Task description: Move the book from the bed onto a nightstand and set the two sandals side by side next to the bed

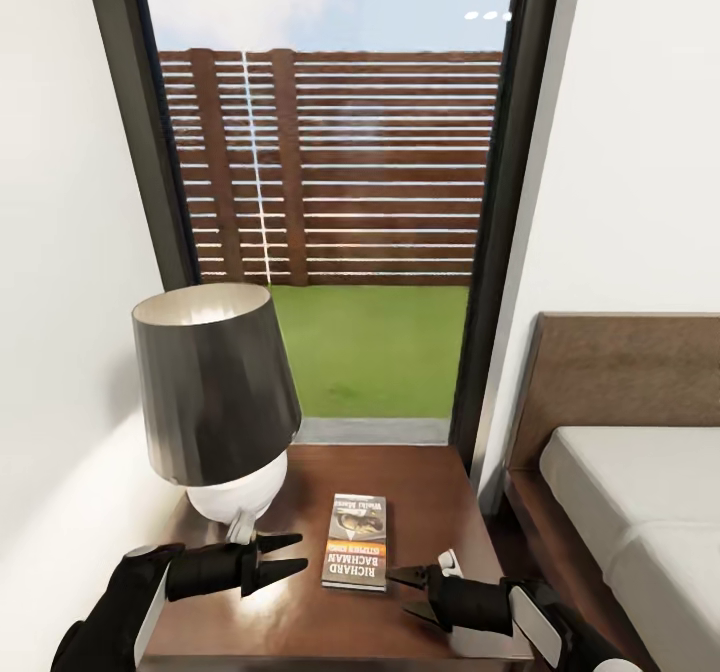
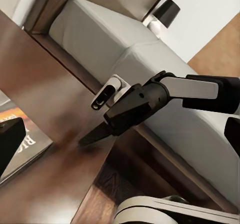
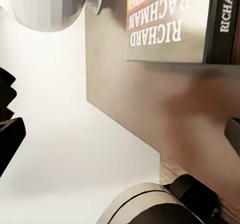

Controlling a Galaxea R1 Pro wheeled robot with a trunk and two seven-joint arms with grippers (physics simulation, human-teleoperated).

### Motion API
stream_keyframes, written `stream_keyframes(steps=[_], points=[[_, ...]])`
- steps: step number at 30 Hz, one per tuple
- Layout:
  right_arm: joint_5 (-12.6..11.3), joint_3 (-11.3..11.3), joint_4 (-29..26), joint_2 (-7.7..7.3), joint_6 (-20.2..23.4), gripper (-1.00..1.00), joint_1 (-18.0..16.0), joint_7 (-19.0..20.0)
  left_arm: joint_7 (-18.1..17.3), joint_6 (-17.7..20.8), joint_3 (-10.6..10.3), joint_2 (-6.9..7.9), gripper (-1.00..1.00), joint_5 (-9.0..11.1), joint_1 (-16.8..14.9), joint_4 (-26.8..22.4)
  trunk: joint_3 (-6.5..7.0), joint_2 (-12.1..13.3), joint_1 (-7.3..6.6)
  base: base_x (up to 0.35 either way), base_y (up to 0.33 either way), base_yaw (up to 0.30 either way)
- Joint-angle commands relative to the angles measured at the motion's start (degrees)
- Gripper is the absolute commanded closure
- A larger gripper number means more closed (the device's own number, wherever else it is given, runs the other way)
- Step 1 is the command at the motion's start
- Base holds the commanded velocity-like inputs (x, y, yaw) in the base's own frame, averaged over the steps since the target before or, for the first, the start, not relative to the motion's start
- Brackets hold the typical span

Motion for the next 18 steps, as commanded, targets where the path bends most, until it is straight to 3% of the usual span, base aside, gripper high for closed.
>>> stream_keyframes(steps=[1, 18], points=[[-0.37, 0.27, -0.02, -0.06, 0.27, -1.0, -0.04, -0.02, -0.41, 0.6, 0.16, -0.04, -1.0, -0.48, -0.04, -0.06, 0.12, 0.39, -0.24, 0.0, 0.0, 0.0], [-0.37, 0.27, -0.18, -0.18, 0.27, -1.0, -0.03, 0.16, -0.41, 0.6, 0.11, -0.04, -1.0, -0.55, -0.04, -0.06, 3.18, 7.21, -3.97, 0.0, 0.0, 0.0]])
